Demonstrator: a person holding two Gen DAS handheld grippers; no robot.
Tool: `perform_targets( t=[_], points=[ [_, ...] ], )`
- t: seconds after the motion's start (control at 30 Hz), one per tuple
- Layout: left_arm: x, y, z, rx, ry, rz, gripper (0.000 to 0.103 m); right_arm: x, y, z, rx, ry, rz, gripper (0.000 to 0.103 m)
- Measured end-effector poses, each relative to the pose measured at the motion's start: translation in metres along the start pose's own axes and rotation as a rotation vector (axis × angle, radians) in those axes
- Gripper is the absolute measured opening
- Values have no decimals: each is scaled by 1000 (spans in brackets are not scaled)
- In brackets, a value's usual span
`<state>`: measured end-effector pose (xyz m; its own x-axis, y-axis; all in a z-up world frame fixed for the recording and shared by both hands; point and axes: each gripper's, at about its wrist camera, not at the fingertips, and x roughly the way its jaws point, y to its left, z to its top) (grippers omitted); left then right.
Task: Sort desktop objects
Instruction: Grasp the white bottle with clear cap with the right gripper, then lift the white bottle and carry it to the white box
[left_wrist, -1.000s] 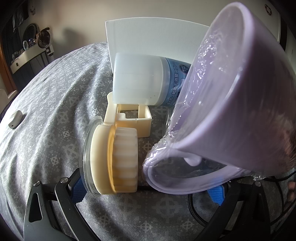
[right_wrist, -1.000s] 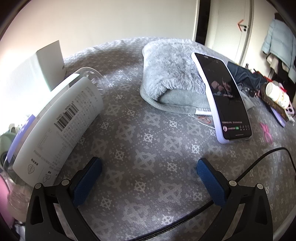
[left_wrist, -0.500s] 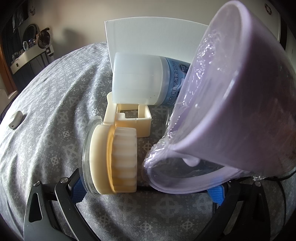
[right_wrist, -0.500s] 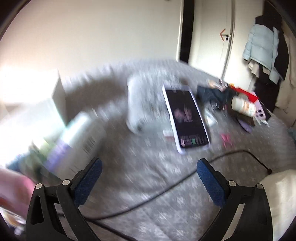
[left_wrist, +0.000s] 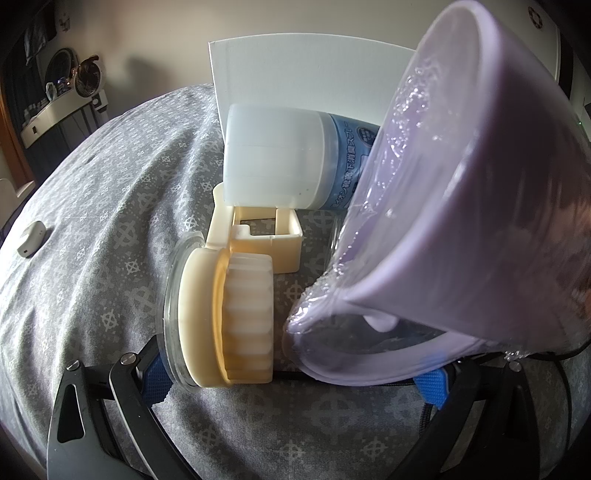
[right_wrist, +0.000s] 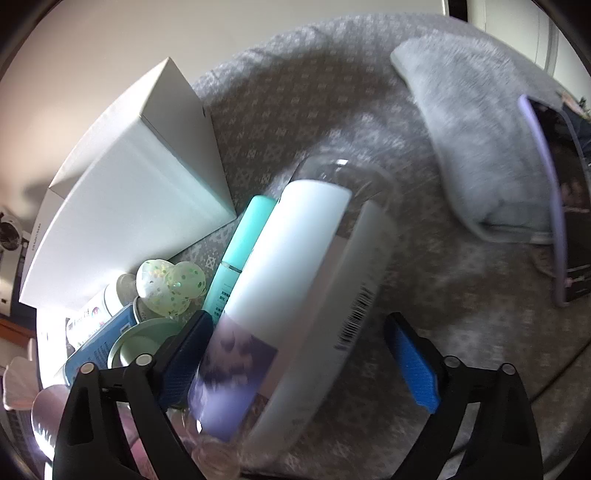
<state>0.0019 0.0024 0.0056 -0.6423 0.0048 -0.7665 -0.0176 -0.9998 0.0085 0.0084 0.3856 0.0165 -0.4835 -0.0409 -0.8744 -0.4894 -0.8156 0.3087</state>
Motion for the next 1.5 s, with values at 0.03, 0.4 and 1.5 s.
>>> perform_targets(
  t=[0.03, 0.4, 1.5],
  points=[
    [0, 0, 0, 0, 0, 0, 103, -2, 1, -1, -10, -17, 10, 86],
    [0, 0, 0, 0, 0, -1, 103, -81, 9, -8, -104, -207, 30, 62],
    [3, 4, 1, -1, 0, -3, 103, -201, 145, 92, -288, -694, 125, 61]
  ],
)
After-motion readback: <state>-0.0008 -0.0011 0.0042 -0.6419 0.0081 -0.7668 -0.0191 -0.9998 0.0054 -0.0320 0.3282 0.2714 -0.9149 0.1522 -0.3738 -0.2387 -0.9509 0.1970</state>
